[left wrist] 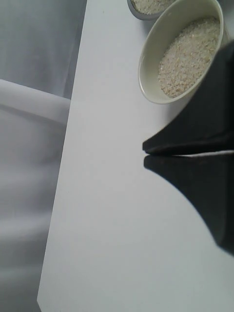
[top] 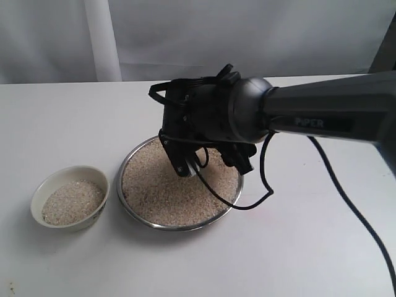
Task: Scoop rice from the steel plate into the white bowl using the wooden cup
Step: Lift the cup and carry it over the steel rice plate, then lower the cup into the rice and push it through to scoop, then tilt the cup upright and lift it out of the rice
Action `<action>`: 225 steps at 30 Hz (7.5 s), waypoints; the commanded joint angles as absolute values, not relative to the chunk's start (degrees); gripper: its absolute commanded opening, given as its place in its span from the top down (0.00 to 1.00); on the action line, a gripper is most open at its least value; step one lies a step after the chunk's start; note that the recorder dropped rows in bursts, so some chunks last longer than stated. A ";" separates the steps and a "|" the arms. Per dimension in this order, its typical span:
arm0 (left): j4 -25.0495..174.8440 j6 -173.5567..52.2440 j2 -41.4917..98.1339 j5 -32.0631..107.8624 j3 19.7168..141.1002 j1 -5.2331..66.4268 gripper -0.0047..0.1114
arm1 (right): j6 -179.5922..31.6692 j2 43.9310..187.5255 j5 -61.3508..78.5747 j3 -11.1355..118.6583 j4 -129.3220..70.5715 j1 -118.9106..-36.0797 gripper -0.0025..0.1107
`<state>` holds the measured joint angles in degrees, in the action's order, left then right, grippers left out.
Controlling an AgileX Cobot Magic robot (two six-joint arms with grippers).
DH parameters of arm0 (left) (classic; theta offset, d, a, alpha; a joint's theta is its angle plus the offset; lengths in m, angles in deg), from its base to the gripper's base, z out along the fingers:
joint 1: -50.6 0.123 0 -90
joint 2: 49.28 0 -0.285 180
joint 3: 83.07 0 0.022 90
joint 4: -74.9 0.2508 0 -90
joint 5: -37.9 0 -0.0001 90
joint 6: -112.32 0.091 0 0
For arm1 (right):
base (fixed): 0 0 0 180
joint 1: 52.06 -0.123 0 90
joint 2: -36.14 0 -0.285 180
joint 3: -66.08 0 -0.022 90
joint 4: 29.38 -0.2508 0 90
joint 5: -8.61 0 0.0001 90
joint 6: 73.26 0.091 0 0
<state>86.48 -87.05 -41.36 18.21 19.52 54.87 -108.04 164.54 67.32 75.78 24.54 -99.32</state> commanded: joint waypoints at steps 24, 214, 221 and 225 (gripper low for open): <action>86.15 -87.13 -41.49 18.57 19.72 54.61 0.96 | -110.83 175.67 66.46 83.33 23.16 -99.62 0.98; 86.15 -87.13 -41.49 18.57 19.72 54.61 0.96 | -186.39 155.68 35.16 70.86 -98.16 -90.39 0.98; 86.15 -87.13 -41.49 18.57 19.72 54.61 0.96 | -181.53 156.38 27.49 76.65 -88.97 -96.37 0.98; 86.15 -87.13 -41.49 18.57 19.72 54.61 0.96 | -181.02 156.86 20.93 77.03 -84.69 -99.90 0.98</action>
<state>86.48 -87.05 -41.36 18.21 19.52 54.87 -181.93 156.69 25.56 76.31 -88.15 -97.85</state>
